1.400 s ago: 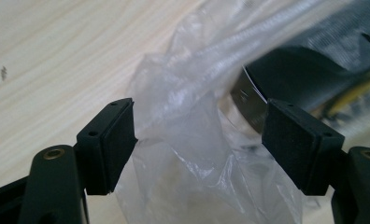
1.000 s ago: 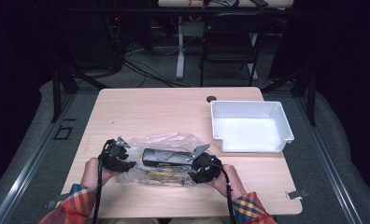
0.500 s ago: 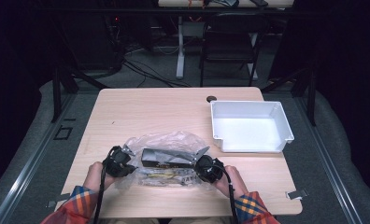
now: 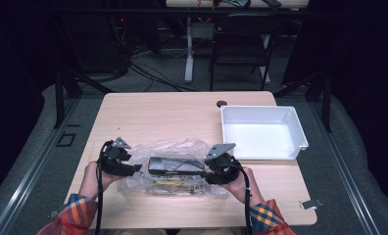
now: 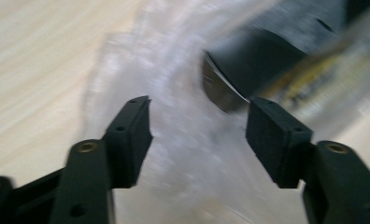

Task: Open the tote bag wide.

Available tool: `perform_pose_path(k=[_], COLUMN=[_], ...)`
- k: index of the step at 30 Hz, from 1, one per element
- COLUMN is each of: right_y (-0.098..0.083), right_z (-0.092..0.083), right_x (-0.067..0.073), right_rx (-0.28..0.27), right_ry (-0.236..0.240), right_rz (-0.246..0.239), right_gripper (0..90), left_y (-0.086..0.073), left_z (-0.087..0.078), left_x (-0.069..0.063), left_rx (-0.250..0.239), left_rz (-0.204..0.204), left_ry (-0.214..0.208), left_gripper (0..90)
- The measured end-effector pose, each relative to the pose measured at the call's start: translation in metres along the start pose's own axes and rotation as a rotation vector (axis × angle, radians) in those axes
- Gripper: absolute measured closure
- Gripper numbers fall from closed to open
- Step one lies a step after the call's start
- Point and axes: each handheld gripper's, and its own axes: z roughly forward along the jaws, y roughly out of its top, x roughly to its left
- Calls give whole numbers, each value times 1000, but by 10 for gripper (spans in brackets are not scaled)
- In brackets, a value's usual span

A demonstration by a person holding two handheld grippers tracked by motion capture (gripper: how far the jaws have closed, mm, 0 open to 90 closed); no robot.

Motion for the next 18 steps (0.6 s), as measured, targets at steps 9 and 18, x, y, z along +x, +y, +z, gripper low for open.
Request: perform_pose_path(k=[9, 18], right_y=[-13, -14], right_z=[53, 61], right_x=[-26, -41], right_rx=[233, 135], right_ry=[-162, -220], right_rz=[108, 240], right_gripper=[818, 875], left_y=[-3, 15], left_z=[49, 42], left_x=[14, 7], left_rx=[180, 12], left_rz=[26, 59], left_ry=[5, 153], left_gripper=[611, 900])
